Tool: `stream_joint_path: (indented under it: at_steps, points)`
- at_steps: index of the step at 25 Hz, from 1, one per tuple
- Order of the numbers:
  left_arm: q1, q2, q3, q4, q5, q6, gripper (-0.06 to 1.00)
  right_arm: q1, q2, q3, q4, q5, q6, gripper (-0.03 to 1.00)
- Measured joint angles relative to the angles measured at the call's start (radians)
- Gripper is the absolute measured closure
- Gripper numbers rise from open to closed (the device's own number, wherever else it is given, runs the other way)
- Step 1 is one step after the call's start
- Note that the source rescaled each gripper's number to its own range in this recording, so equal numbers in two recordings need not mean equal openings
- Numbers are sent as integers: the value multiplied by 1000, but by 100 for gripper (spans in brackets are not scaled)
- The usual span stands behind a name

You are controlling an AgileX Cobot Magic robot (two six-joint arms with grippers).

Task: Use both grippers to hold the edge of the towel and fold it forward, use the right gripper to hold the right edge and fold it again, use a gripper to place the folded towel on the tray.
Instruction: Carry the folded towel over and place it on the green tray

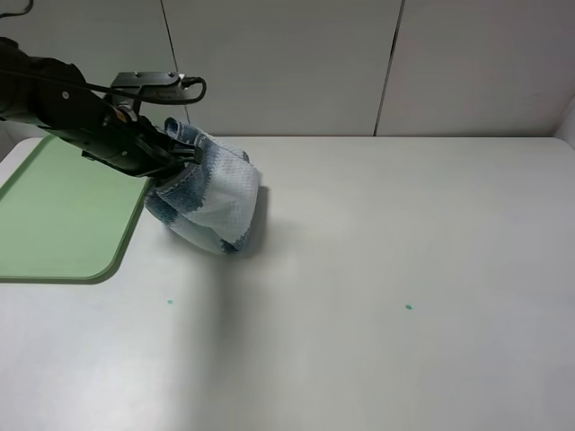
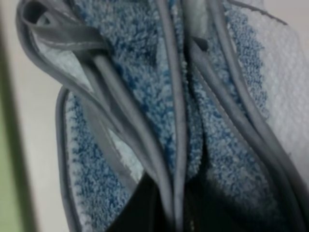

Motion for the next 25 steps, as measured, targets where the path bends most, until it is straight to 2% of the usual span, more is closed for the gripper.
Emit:
stream_joint_path:
  at_steps: [6, 15, 25]
  points:
    - [98, -63, 43, 45, 13, 36, 91, 0, 0, 0, 0, 0, 0, -3]
    - [223, -66, 43, 154, 14, 102, 91, 0, 0, 0, 0, 0, 0, -3]
    - [319, -66, 106, 174, -91, 108, 91, 0, 0, 0, 0, 0, 0, -3]
